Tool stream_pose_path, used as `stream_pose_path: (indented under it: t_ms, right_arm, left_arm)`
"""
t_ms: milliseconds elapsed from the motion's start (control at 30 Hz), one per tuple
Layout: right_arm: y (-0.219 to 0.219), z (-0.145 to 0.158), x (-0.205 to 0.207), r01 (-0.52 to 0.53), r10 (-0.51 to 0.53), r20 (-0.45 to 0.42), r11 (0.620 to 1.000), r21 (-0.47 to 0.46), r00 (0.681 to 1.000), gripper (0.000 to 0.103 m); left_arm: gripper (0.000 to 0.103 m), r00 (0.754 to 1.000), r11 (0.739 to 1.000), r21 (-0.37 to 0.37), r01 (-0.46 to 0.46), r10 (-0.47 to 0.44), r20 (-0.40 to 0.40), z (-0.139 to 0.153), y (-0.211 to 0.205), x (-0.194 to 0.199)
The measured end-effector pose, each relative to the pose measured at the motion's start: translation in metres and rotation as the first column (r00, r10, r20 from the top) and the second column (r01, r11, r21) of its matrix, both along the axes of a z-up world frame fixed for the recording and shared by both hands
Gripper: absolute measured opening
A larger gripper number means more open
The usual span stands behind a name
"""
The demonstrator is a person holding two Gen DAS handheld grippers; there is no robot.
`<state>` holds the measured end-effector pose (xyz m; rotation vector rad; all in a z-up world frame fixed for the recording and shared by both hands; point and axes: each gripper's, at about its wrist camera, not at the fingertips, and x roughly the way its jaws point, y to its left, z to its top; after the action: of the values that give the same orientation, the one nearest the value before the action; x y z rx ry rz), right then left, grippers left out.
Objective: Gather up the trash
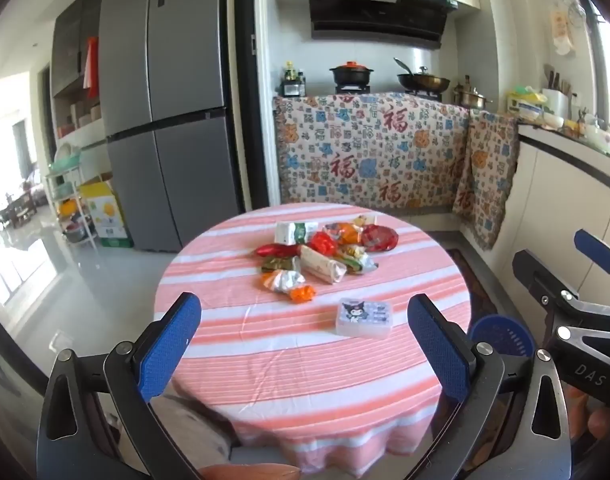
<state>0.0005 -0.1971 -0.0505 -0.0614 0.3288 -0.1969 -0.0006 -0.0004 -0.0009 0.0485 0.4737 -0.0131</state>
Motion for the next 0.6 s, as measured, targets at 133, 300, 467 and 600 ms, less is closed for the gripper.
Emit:
stream_pose_path:
  t_ms: [133, 300, 467, 600]
  right_arm:
    - [0.0015, -0.0020, 0.0012, -0.010, 0.010, -0.011, 1.000, 0.009, 1.000, 0.103]
    - [-0.0020, 0.0023, -0.0010, -0.010, 0.010, -0.003, 1.000, 0.011, 1.000, 0.103]
    - [-0.0002, 0.0031, -0.0016, -0.009, 0.009, -0.007, 1.000, 0.003, 1.000, 0.103]
    - [0.0008, 0.0026, -0.0018, -0.009, 0.009, -0.007, 1.000, -0.001, 1.000, 0.103]
  left_arm:
    - [0.103, 0.999, 1.000, -0.006, -0.005, 0.005, -0.034, 0.0008, -0.0014, 0.0042]
    - [0.103, 0.999, 1.000, -0.006, -0.006, 0.006, -0.033, -0.0024, -0.0021, 0.0056]
    - [0.103, 0.999, 1.000, -0.007, -0.005, 0.005, -0.032, -0.0034, -0.0002, 0.0049]
    - [0.103, 0.999, 1.000, -0.007, -0.004, 0.003, -0.034, -0.0052, 0.0002, 0.0046]
